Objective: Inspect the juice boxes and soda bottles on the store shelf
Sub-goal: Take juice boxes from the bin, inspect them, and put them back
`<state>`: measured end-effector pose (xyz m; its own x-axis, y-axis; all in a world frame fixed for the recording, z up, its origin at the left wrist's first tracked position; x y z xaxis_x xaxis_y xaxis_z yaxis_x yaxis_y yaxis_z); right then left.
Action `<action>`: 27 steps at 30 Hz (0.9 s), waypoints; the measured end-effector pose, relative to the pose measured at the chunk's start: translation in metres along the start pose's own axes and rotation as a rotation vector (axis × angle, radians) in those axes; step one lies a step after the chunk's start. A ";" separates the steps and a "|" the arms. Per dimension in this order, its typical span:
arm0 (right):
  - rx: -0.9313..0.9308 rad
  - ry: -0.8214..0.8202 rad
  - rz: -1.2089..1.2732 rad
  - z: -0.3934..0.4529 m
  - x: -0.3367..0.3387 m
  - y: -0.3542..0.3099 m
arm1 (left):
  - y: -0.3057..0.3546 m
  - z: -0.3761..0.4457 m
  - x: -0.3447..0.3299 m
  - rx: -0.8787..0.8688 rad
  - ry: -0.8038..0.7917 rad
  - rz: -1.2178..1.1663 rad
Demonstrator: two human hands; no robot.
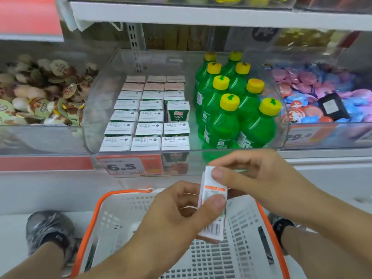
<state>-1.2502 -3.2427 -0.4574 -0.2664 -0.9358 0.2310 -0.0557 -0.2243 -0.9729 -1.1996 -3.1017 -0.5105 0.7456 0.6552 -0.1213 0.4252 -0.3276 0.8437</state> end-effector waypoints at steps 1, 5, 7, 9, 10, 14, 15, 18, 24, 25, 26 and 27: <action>-0.007 0.001 -0.010 0.001 0.001 0.003 | -0.001 0.001 -0.002 0.002 -0.024 -0.002; -0.038 -0.003 0.038 0.000 0.002 0.014 | 0.001 0.003 0.000 -0.068 -0.087 0.137; -0.039 -0.004 0.068 -0.001 0.000 0.017 | 0.000 0.005 0.004 -0.082 -0.057 0.137; -0.018 -0.059 -0.017 -0.002 -0.004 0.019 | -0.003 0.005 0.005 -0.073 -0.029 0.103; -0.006 -0.099 -0.071 -0.002 -0.006 0.018 | -0.005 0.005 0.005 -0.070 -0.022 0.091; -0.009 -0.233 -0.086 -0.002 -0.009 0.013 | -0.005 0.002 0.003 -0.094 -0.033 0.078; -0.018 -0.263 -0.046 -0.003 -0.009 0.013 | -0.005 0.001 0.003 -0.102 -0.033 0.077; -0.018 -0.289 0.021 -0.004 -0.008 0.013 | 0.001 0.000 0.002 -0.136 -0.038 0.092; 0.001 -0.315 0.097 0.001 0.001 0.008 | 0.010 -0.003 -0.001 -0.162 -0.144 0.117; 0.005 -0.339 0.091 0.001 0.003 0.006 | 0.010 -0.003 -0.002 -0.159 -0.160 0.119; 0.010 -0.361 0.087 0.001 0.004 0.005 | 0.010 -0.002 -0.003 -0.159 -0.179 0.125; 0.015 -0.376 0.086 0.001 0.006 0.004 | 0.009 -0.002 -0.004 -0.159 -0.199 0.134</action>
<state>-1.2509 -3.2494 -0.4600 0.1021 -0.9852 0.1377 -0.0334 -0.1418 -0.9893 -1.1996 -3.1059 -0.5013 0.8826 0.4614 -0.0900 0.2416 -0.2809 0.9288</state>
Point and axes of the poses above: each hand's wrist, its own z-axis towards the middle knuckle, its own x-axis out of the back of the hand, y = z × x, the point moved 7 cm from there along z, towards the middle knuckle, and after that the axes turned 10 degrees about x, right-handed, at the moved point
